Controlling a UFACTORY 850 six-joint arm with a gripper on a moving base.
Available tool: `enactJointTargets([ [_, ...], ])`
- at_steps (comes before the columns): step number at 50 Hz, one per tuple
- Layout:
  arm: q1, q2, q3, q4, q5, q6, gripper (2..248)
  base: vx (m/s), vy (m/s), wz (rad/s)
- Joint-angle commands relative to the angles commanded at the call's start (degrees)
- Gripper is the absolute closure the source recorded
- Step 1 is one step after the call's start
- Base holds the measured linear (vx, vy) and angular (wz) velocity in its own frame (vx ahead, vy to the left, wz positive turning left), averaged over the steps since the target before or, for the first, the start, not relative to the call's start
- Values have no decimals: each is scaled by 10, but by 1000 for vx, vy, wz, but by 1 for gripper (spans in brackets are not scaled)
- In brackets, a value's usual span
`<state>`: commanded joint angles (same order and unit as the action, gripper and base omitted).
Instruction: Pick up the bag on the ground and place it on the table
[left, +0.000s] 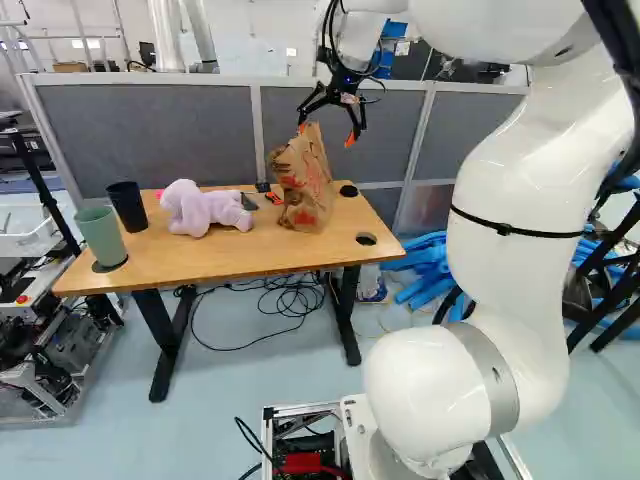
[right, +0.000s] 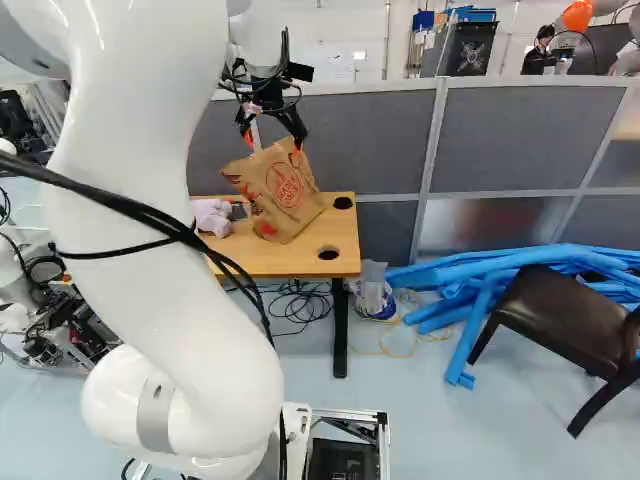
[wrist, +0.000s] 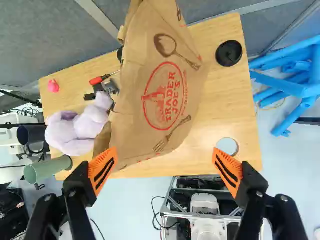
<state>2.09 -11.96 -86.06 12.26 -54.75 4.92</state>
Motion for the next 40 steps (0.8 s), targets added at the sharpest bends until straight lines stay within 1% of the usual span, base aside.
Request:
enactJointTargets([
  [17,0,0,0,0,0,0,3,-118,-3,-11],
  [31,0,0,0,0,0,0,3,-111,-31,12],
  [40,0,0,0,0,0,0,3,-30,-5,4],
])
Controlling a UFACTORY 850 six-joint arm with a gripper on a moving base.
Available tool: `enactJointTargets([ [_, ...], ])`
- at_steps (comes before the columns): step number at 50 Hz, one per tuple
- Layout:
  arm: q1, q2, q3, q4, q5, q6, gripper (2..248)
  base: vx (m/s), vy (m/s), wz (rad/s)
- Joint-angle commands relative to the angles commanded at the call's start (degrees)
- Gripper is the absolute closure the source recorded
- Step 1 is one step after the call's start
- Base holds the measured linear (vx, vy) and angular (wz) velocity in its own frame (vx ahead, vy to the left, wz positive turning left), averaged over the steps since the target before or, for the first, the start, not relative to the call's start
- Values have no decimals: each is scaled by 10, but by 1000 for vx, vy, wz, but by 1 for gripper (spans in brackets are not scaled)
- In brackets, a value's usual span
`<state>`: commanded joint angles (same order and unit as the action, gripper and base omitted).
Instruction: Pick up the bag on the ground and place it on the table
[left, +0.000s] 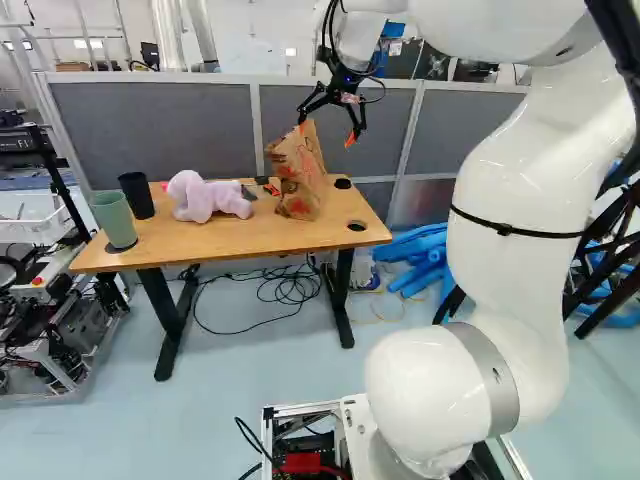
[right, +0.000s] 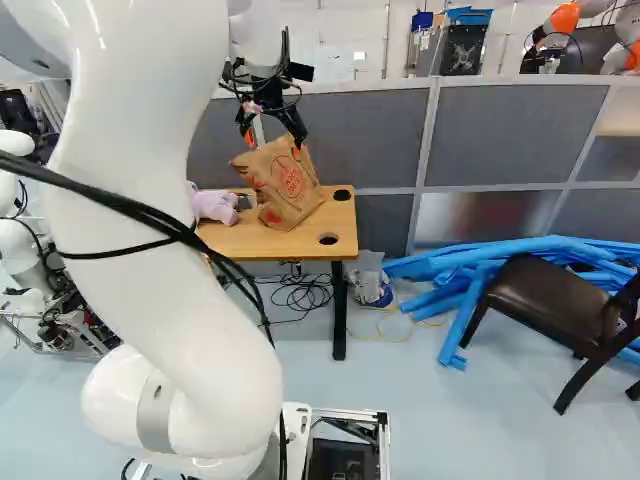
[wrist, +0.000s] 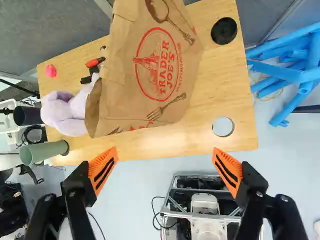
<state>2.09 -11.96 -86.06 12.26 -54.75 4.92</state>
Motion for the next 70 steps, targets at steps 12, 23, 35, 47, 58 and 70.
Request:
enactJointTargets([
  [12,0,0,0,0,0,0,3,4,1,-2],
  [23,0,0,0,0,0,0,3,0,0,0],
  [35,0,2,5,-1,6,0,3,0,0,0],
  [47,0,6,16,-2,21,-1,3,0,0,0],
  [58,-1,12,34,-5,44,-2,3,0,0,0],
  [70,-2,20,59,-9,76,-4,3,0,0,0],
])
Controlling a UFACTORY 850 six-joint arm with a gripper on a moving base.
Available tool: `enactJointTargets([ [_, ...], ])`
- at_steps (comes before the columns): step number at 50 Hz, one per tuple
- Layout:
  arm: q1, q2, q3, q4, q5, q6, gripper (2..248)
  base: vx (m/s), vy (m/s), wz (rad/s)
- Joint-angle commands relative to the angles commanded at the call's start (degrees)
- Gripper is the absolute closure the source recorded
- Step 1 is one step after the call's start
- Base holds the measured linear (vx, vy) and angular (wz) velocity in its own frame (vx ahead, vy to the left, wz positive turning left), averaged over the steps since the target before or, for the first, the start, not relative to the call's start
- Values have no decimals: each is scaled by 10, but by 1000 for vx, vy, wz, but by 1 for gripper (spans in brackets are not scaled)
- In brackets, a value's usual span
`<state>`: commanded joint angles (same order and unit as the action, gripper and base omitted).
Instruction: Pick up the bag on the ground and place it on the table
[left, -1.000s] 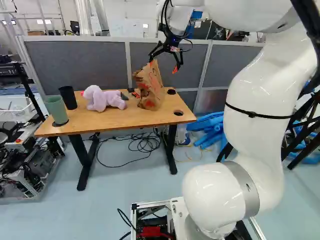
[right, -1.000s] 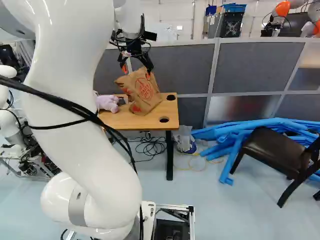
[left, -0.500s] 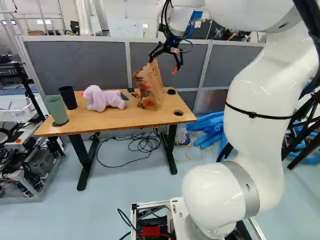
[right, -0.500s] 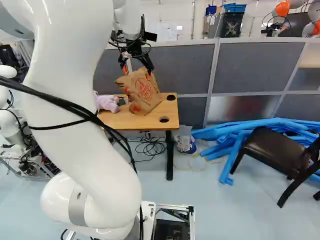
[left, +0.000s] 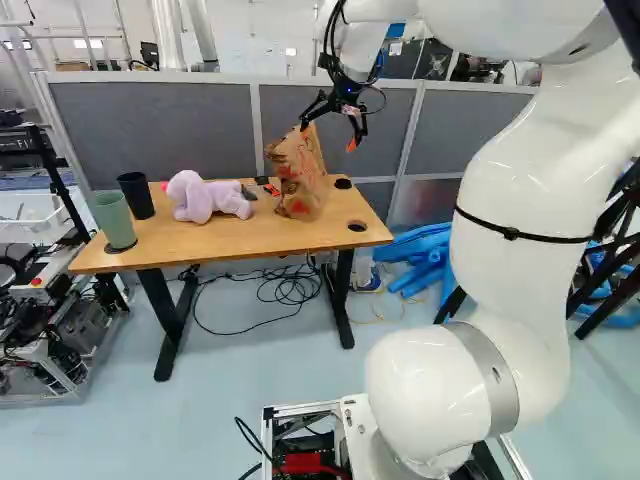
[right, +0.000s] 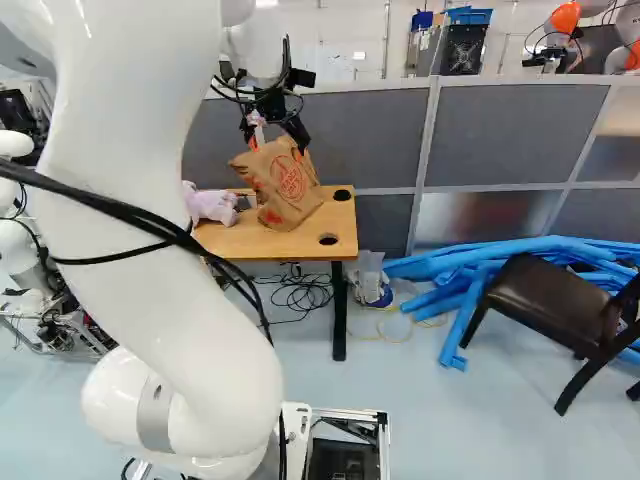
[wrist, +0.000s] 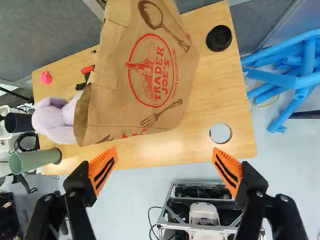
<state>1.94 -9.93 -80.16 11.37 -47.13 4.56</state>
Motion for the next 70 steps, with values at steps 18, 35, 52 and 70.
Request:
enactJointTargets([
  [18,-1,18,52,-8,67,-3,3,0,0,0],
  [35,-3,40,115,-17,148,-7,3,0,0,0],
  [52,-5,67,194,-29,250,-12,3,0,0,0],
  [70,-8,101,292,-44,377,-18,3,0,0,0],
])
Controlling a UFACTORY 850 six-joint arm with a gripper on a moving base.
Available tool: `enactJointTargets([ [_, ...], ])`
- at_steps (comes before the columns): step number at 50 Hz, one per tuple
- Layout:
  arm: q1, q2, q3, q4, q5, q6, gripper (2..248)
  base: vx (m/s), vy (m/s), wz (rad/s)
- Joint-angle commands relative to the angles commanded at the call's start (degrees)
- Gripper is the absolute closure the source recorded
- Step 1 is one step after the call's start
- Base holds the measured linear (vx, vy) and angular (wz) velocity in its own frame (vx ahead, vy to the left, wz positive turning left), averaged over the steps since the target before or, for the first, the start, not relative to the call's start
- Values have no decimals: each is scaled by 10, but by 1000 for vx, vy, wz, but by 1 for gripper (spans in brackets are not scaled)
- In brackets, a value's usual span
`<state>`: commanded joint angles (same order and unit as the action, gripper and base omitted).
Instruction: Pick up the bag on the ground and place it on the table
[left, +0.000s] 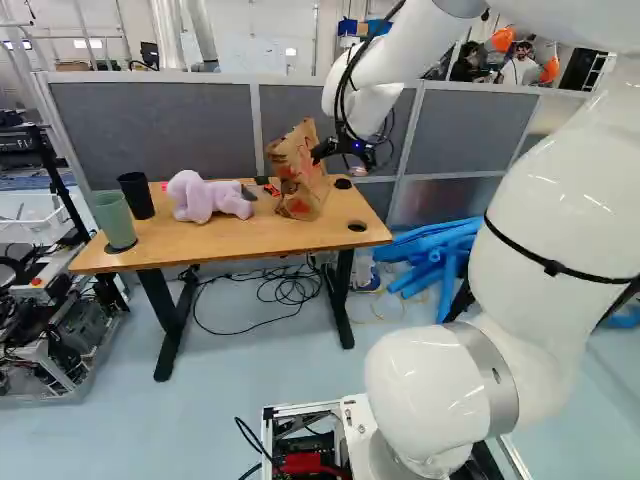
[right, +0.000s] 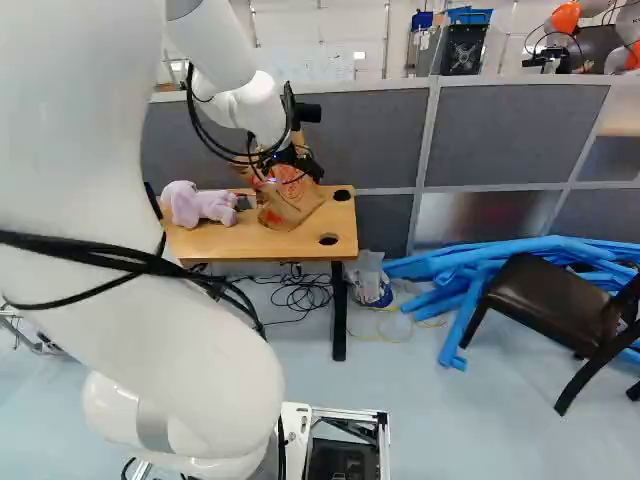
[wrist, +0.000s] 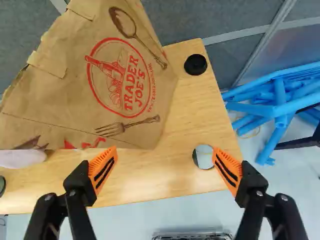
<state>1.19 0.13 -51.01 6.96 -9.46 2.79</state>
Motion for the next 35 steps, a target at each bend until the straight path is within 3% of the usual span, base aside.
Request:
enactJointTargets([
  [35,-5,71,205,-31,264,-12,3,0,0,0],
])
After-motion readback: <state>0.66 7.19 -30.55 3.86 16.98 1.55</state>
